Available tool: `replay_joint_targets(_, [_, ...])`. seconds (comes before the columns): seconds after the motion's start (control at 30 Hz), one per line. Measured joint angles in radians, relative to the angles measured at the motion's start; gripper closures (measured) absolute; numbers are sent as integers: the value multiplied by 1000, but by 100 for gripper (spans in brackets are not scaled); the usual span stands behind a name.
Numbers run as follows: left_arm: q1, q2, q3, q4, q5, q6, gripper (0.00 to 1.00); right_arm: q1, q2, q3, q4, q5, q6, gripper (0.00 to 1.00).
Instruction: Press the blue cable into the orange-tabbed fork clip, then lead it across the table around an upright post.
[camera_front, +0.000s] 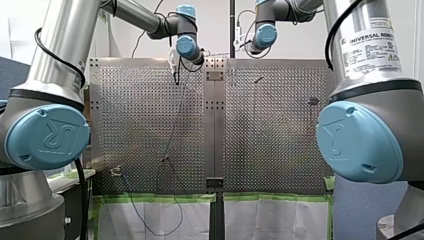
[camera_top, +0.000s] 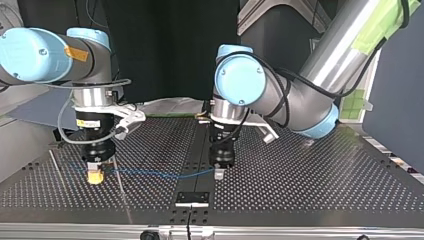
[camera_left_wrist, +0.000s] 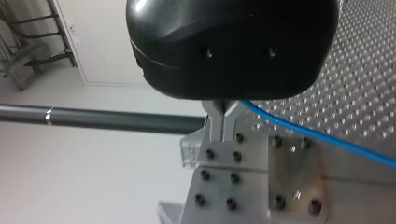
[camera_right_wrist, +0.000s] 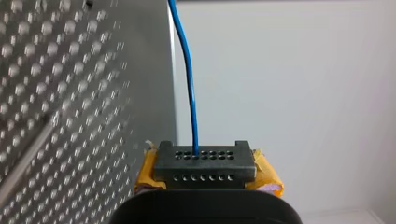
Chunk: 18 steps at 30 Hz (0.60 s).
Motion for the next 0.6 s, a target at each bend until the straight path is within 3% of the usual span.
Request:
replay_joint_targets(0.17, [-29,-31,44,-19,-7,-6,100,-49,-6,4,28,-8,-9,100])
replay_joint_targets(0.47, [-74,-86,133,-42,-19,-23,100,-135,-8,6,33,-30,-10,100])
replay_joint_targets(0.6, [-95,-120,167,-59,-27,-23,100,-158,-7,6,32,-41,-8,100])
